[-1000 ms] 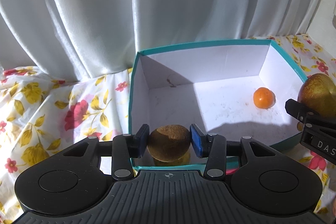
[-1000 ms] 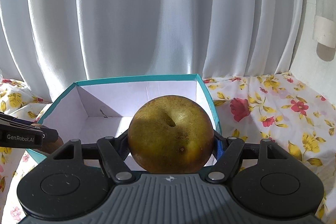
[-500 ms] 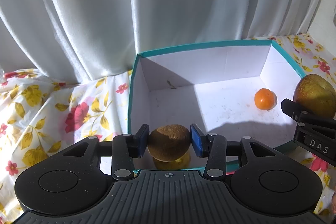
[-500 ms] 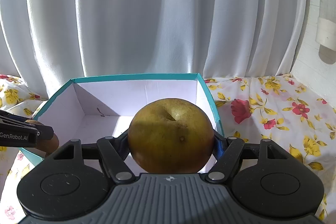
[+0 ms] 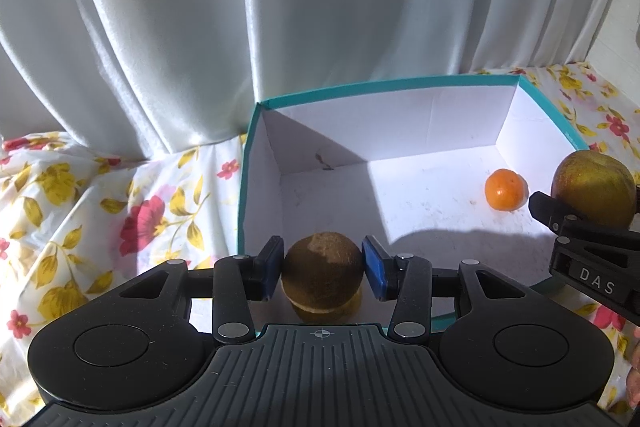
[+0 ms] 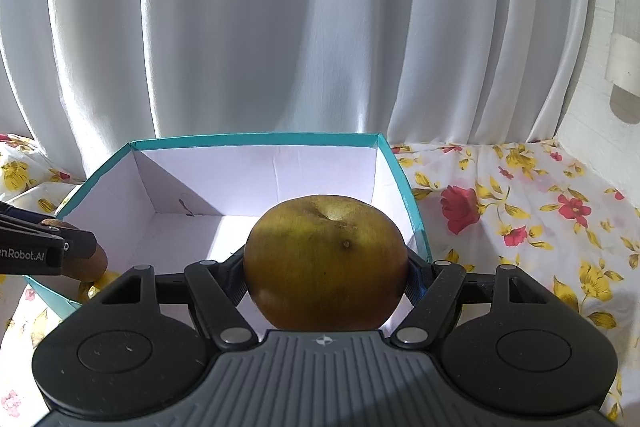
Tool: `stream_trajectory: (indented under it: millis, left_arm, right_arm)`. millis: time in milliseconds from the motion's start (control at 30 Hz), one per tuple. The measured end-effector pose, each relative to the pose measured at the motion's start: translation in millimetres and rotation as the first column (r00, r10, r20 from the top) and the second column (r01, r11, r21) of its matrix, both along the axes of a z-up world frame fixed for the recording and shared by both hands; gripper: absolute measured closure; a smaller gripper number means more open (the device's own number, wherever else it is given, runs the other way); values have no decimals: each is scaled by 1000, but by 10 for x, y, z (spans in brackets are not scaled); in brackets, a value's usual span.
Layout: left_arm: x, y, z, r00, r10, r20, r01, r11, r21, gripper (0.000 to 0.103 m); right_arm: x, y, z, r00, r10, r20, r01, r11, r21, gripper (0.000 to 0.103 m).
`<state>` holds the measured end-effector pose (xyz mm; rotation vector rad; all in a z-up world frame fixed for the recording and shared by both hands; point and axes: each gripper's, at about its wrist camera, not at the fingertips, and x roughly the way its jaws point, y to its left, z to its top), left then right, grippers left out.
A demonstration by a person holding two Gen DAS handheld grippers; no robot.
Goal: Organize fruits
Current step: 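Open both grippers to drop the kiwi and pear into the box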
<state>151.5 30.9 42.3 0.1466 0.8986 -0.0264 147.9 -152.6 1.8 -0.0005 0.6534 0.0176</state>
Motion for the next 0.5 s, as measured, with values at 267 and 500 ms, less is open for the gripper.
stream_trajectory:
  millis: [267, 500]
  left_arm:
    - [-7, 35, -19, 1000, -1, 30, 1, 1000, -19, 54]
    - [-225, 219, 176, 990, 31, 135, -25, 999, -47, 37]
  right_arm:
    - [24, -28, -26, 1000, -13, 2, 13, 1000, 8, 30]
    - [-196, -122, 206, 991, -23, 129, 18, 999, 37, 9]
